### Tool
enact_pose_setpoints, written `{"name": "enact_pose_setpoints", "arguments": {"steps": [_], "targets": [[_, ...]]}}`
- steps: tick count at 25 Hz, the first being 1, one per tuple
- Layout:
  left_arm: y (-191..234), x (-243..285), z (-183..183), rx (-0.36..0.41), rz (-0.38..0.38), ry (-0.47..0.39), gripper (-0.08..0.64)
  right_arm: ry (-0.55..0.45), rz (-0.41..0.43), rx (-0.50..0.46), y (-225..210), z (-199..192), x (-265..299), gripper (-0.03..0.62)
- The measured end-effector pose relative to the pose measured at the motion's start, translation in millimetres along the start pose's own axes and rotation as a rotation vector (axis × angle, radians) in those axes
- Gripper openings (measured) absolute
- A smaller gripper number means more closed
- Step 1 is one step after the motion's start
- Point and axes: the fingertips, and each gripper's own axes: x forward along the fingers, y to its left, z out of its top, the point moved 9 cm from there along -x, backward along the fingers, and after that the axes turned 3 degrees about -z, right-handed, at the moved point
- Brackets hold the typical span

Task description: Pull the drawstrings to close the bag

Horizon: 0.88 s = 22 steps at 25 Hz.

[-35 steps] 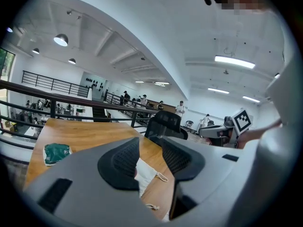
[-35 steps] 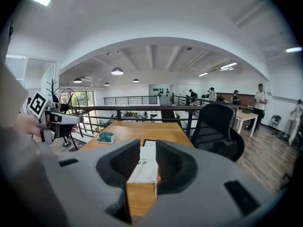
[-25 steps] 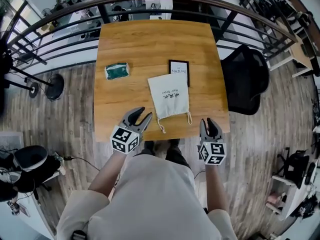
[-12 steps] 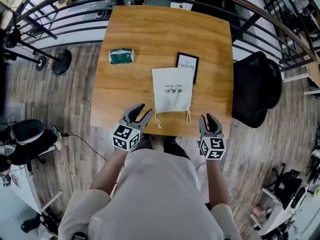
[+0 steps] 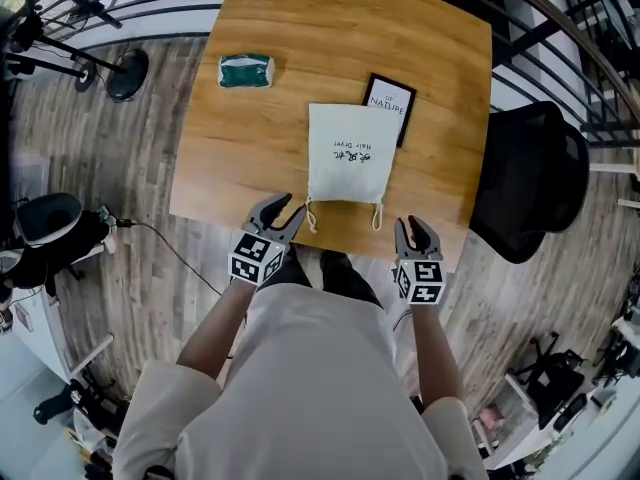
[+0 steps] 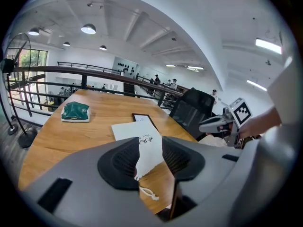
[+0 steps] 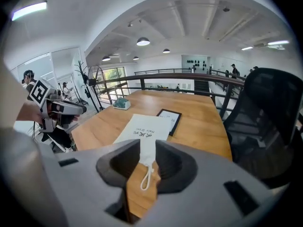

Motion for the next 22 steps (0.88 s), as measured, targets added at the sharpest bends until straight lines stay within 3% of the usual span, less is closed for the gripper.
{"name": "enact_pose_setpoints", "arguments": {"steps": [13,22], "targets": [[-0.8,36.0,-60.4,-0.048,0.035,0.123,0.144,0.170,0.126,-0.057,-9.3,-50.4,50.6,0.088],[10.3,57.3,-103.7,-0.067,0.058,0.236,0.149,0.260,0.164,-0.060,-8.4,-76.2,86.7,0.088]]}}
